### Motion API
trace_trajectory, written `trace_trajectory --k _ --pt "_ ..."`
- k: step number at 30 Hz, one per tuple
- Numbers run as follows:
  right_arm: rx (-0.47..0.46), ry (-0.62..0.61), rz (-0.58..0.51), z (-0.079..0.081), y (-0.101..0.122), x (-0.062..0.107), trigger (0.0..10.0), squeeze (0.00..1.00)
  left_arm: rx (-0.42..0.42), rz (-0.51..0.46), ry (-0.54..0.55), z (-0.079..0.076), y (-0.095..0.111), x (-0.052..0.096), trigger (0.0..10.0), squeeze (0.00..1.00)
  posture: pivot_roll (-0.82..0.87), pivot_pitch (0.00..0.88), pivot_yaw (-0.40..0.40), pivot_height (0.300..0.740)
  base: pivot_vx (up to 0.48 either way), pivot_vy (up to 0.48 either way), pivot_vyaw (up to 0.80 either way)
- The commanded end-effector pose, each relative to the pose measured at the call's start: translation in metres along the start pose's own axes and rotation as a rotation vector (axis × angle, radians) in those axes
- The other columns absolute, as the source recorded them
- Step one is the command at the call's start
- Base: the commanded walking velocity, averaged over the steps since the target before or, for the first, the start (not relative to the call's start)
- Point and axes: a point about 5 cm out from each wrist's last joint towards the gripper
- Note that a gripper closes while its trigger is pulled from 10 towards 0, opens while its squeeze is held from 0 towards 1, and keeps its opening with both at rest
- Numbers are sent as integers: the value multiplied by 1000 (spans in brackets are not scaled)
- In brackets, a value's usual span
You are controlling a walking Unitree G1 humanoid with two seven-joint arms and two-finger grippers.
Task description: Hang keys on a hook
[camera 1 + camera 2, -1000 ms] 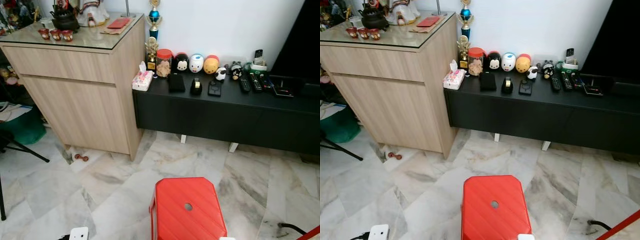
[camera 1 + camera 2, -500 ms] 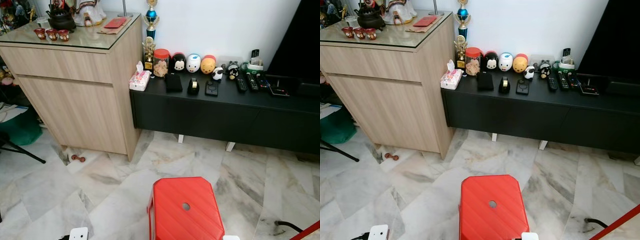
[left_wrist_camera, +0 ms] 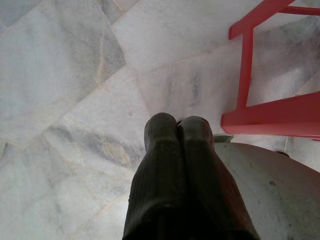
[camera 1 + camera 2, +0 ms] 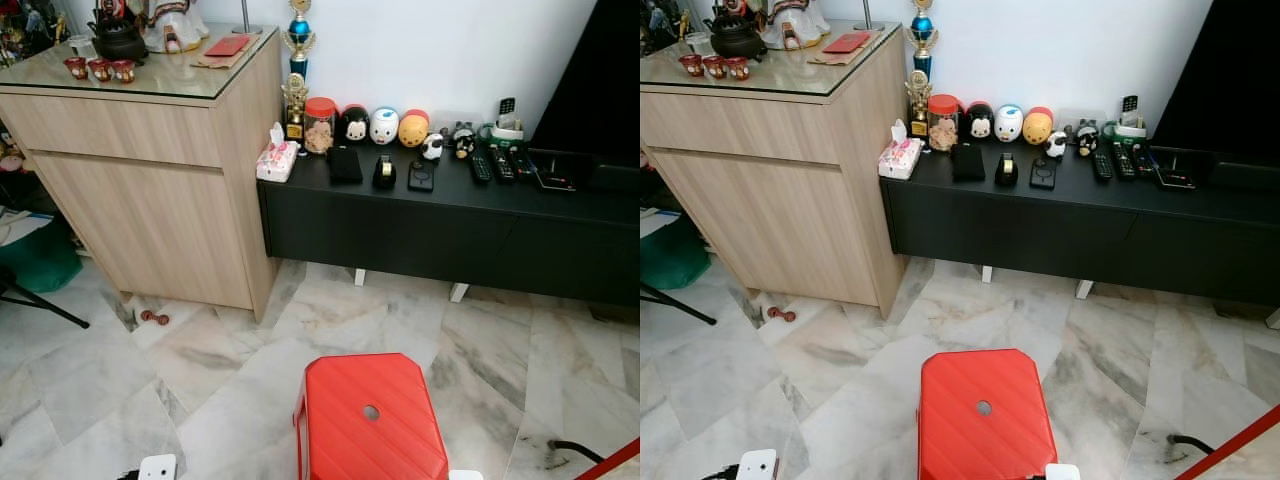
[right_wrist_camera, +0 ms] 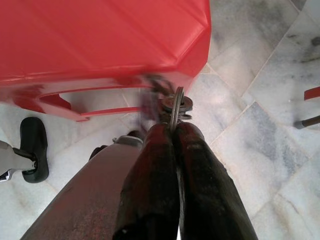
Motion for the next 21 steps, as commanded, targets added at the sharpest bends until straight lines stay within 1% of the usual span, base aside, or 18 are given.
trace_trajectory --k 1,19,21 --pt "-14 -12 -4 -1 -1 0 10000 0 1 25 -13 -2 -5 1 10000 0 120 0 -44 740 0 0 0" --pt "-4 -4 1 -2 -1 0 10000 0 -3 25 -17 -4 -5 1 10000 0 115 0 -40 740 0 0 0" --pt "-1 -3 2 -2 -1 0 10000 0 -2 24 -16 -4 -5 1 10000 0 118 0 -38 740 -244 0 0"
Point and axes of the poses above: a point about 5 cm out from each wrist's last joint towards the gripper, its own x axis pointing back from the gripper into the wrist, its own y axis along the axis of the wrist's last joint, z = x × y, and after that the axes turned 6 degrees about -x, right-handed
